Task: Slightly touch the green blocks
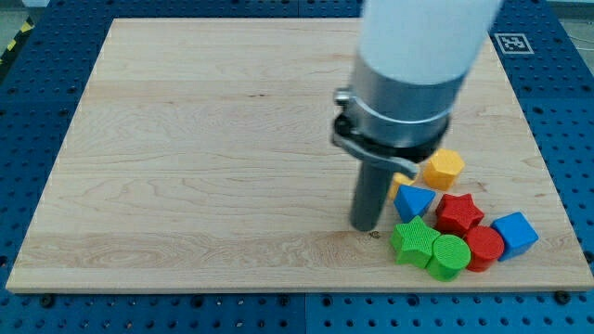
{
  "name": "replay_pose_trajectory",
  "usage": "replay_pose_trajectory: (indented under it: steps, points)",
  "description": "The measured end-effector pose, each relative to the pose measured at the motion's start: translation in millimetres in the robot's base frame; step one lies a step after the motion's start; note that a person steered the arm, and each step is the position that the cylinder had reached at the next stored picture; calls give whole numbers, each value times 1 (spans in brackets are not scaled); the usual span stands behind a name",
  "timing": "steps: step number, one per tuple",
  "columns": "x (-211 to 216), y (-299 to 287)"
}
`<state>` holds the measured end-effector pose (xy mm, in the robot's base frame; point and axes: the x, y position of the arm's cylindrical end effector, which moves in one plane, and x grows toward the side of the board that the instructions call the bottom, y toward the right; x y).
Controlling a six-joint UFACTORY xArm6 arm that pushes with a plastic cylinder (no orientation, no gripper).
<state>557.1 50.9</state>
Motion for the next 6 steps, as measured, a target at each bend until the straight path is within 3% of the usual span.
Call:
replay_pose_trajectory:
  steps: [1,2,6]
  points:
    - [0,-50]
    - [61,-68]
    - [62,-20]
